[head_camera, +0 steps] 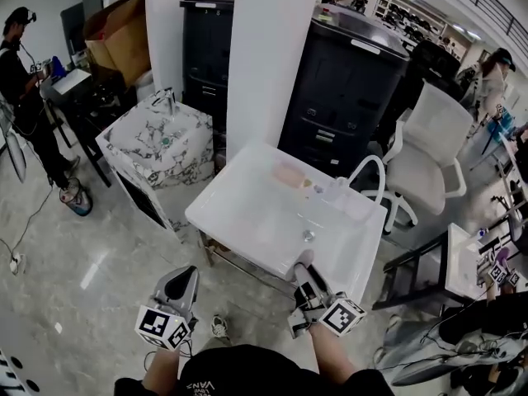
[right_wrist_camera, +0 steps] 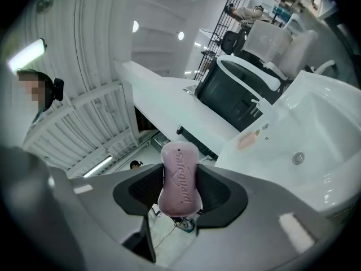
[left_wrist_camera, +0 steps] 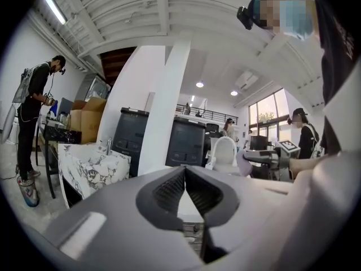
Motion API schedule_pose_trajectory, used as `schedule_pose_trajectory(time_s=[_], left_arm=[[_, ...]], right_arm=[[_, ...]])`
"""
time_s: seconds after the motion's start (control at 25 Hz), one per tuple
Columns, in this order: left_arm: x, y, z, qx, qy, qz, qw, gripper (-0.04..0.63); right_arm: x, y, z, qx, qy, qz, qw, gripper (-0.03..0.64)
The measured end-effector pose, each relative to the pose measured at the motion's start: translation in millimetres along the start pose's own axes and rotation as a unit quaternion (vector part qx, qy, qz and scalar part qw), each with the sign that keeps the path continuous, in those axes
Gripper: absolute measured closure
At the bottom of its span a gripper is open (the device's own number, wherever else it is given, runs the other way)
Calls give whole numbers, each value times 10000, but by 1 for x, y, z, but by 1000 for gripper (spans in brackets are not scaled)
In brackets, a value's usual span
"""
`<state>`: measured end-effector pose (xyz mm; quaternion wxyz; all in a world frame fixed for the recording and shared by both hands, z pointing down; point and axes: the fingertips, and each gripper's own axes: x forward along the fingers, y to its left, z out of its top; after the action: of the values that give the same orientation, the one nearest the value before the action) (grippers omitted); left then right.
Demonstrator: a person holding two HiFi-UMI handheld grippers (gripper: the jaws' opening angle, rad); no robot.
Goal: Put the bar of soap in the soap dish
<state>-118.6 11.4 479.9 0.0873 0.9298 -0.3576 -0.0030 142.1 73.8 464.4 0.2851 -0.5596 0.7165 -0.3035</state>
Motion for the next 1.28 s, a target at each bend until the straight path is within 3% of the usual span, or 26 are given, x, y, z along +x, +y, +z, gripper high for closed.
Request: schedule_pose_trajectory(time_s=[0.4,0.56,0.72,1.28], left_arm=[[31,59,13,172,126,-433,9988,541],[47,69,12,167,183,-593,9979,541],[64,72,7,134,277,-684,9972,541],[125,91,19,31,157,-73,9998,541]], right_arm=[[64,5,-6,-69,-360,0,9993,436],[76,-14,-8,-58,-346,-386,9986,436],[92,-28,-2,-82,-309,-463,9984,436],[169,-86,47,-254,139,-436,9986,436]])
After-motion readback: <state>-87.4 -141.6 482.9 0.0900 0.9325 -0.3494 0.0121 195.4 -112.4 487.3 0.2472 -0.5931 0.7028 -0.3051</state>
